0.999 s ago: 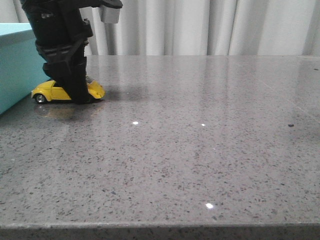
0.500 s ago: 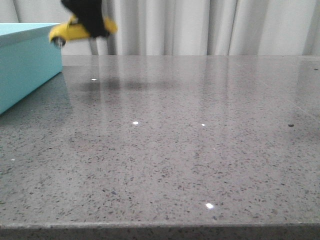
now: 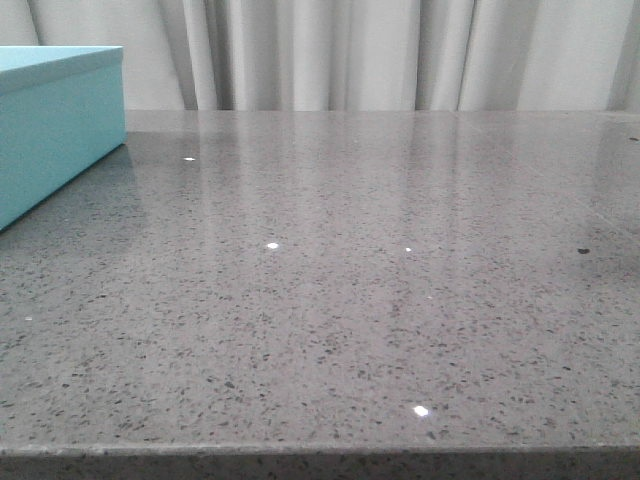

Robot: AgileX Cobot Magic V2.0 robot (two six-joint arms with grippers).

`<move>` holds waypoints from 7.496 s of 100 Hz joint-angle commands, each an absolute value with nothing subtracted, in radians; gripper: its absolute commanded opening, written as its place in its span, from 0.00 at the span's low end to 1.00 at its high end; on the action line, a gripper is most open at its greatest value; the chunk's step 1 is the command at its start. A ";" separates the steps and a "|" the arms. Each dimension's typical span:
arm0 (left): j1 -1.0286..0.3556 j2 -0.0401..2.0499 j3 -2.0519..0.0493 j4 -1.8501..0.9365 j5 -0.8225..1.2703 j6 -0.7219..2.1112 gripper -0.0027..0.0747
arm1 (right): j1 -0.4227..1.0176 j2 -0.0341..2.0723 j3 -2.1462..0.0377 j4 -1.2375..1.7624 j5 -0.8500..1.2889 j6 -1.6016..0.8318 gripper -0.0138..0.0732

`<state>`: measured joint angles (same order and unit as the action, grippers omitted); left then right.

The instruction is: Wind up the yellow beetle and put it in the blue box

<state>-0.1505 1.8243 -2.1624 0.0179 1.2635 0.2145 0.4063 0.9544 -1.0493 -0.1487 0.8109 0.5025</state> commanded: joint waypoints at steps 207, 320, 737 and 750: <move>0.040 1.412 -1.572 -0.251 1.073 0.334 0.07 | 0.407 0.844 -0.946 -0.266 0.652 0.494 0.41; 0.040 0.353 -0.422 -0.342 0.423 0.337 0.01 | 0.407 0.412 -0.432 -0.355 0.236 0.494 0.08; -0.009 -0.037 0.022 -0.036 0.082 -0.057 0.01 | 0.018 0.057 0.015 -0.042 -0.155 0.137 0.08; -0.009 -0.037 0.022 -0.036 0.082 -0.057 0.01 | 0.018 -0.041 0.013 -0.042 -0.032 0.139 0.08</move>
<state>-0.0012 -0.0053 0.0000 -0.0328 0.1576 -0.0545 0.0246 0.0087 0.0267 -0.0455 -0.0185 0.1327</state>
